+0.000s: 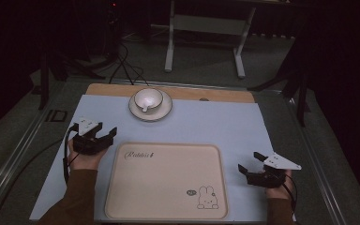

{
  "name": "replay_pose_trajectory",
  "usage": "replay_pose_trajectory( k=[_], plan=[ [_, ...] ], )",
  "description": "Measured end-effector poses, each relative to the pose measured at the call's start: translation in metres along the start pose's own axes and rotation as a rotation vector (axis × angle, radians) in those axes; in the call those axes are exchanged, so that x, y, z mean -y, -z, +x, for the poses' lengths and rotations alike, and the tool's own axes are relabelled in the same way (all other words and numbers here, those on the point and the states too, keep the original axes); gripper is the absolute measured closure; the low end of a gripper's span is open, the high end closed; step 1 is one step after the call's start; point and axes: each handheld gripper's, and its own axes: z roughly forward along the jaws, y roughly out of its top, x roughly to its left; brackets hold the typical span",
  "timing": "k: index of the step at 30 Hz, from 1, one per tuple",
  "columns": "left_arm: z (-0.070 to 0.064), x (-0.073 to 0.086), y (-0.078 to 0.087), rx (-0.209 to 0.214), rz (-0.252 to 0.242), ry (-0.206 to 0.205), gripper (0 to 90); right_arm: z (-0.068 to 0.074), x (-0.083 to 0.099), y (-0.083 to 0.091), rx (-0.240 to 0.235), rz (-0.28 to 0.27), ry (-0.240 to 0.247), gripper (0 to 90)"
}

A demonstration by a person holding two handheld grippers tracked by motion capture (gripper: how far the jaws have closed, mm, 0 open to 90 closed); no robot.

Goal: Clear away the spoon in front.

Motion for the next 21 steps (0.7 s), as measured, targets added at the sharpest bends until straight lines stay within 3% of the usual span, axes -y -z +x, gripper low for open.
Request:
replay_pose_trajectory(
  k=[21],
  plan=[
    [-0.017,-0.023,-0.031,0.027,0.020,-0.027,41.0,-0.001,0.000,0.000,-0.002,-0.003,0.000,15.5]
  ],
)
